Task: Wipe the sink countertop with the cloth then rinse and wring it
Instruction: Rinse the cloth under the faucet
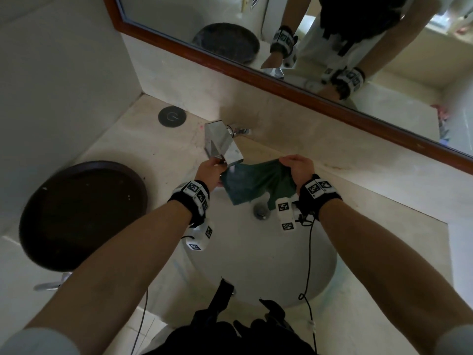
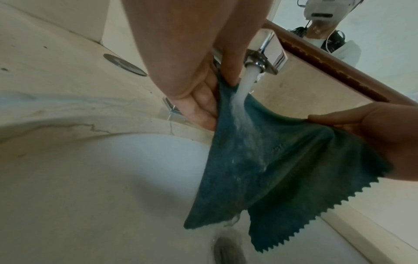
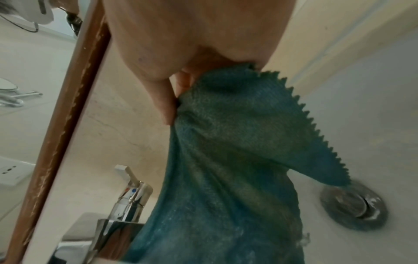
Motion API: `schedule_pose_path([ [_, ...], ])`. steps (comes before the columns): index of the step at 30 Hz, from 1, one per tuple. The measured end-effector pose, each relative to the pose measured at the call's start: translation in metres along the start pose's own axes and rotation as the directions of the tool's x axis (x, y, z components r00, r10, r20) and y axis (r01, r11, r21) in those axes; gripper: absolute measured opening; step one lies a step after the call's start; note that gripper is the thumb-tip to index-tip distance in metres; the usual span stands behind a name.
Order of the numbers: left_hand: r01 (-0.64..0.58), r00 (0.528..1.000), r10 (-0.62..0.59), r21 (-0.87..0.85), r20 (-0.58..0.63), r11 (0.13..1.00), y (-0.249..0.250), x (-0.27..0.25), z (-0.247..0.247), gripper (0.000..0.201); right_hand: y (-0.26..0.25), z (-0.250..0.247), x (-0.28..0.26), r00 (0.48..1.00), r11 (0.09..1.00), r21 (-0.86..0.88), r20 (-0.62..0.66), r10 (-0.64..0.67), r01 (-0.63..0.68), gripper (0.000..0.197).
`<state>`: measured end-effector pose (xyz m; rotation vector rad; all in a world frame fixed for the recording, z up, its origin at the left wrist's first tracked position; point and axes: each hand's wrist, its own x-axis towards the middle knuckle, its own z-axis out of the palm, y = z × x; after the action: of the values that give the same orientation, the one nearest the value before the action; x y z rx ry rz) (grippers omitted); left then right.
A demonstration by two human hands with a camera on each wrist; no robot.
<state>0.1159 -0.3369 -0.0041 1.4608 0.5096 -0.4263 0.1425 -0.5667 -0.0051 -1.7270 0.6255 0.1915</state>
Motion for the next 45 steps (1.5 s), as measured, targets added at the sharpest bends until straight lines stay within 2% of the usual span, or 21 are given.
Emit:
schedule_pose_path([
  [3, -0.037, 0.999, 0.037, -0.015, -0.028, 0.999, -0.004, 0.002, -0.005, 0.021, -0.008, 0.008, 0.003, 0.999, 0.996, -0.076, 0.023, -0.036, 0.038, 0.010],
  [6, -0.070, 0.993, 0.073, 0.044, -0.092, 0.997, -0.007, 0.003, -0.018, 0.014, -0.017, 0.027, 0.006, 0.993, 0.985, -0.148, 0.099, -0.071, 0.085, 0.012],
  [10, -0.106, 0.977, 0.122, 0.098, -0.175, 0.990, -0.005, -0.001, -0.039, 0.011, -0.028, 0.056, 0.012, 0.970, 0.967, -0.210, 0.222, -0.095, 0.143, 0.047],
  [13, -0.138, 0.961, 0.159, 0.104, -0.227, 0.985, -0.001, -0.002, -0.050, 0.012, -0.035, 0.069, 0.013, 0.960, 0.961, -0.227, 0.262, -0.096, 0.158, 0.060],
  [17, -0.143, 0.942, 0.168, 0.105, -0.289, 0.984, 0.005, -0.005, -0.058, 0.024, -0.046, 0.079, 0.005, 0.960, 0.961, -0.229, 0.266, -0.089, 0.152, 0.058],
  [20, -0.154, 0.934, 0.185, 0.123, -0.306, 0.980, 0.005, -0.007, -0.063, 0.024, -0.045, 0.082, 0.007, 0.963, 0.954, -0.253, 0.250, -0.096, 0.161, 0.057],
  [23, -0.171, 0.931, 0.210, 0.151, -0.300, 0.974, 0.007, -0.011, -0.064, 0.023, -0.042, 0.082, 0.005, 0.958, 0.945, -0.269, 0.262, -0.114, 0.186, 0.047],
  [27, -0.179, 0.931, 0.224, 0.176, -0.288, 0.968, 0.005, -0.014, -0.063, 0.023, -0.042, 0.077, -0.005, 0.931, 0.926, -0.294, 0.340, -0.129, 0.236, 0.050],
  [30, -0.161, 0.929, 0.220, 0.213, -0.296, 0.964, -0.001, -0.014, -0.063, 0.036, -0.040, 0.072, -0.012, 0.918, 0.916, -0.309, 0.373, -0.132, 0.257, 0.056],
  [32, -0.135, 0.933, 0.207, 0.245, -0.294, 0.960, -0.004, -0.014, -0.066, 0.047, -0.038, 0.067, -0.020, 0.924, 0.924, -0.320, 0.373, -0.082, 0.211, 0.054],
  [34, -0.112, 0.941, 0.188, 0.266, -0.280, 0.958, -0.009, -0.012, -0.070, 0.057, -0.032, 0.059, -0.024, 0.932, 0.893, -0.413, 0.363, -0.021, 0.181, 0.051],
  [37, -0.095, 0.943, 0.173, 0.269, -0.284, 0.959, -0.024, 0.004, -0.078, 0.068, -0.017, 0.040, -0.028, 0.939, 0.767, -0.620, 0.338, 0.068, 0.167, 0.039],
  [39, -0.088, 0.949, 0.170, 0.292, -0.265, 0.952, -0.029, 0.007, -0.078, 0.063, -0.005, 0.030, -0.032, 0.945, 0.726, -0.672, 0.313, 0.099, 0.147, 0.034],
  [42, -0.096, 0.963, 0.181, 0.374, -0.201, 0.923, -0.020, -0.020, -0.064, 0.033, 0.010, 0.017, -0.041, 0.964, 0.688, -0.712, 0.257, 0.067, 0.142, 0.048],
  [45, -0.089, 0.965, 0.177, 0.391, -0.195, 0.916, -0.018, -0.039, -0.056, 0.025, 0.020, 0.010, -0.053, 0.972, 0.757, -0.645, 0.226, 0.059, 0.104, 0.043],
])
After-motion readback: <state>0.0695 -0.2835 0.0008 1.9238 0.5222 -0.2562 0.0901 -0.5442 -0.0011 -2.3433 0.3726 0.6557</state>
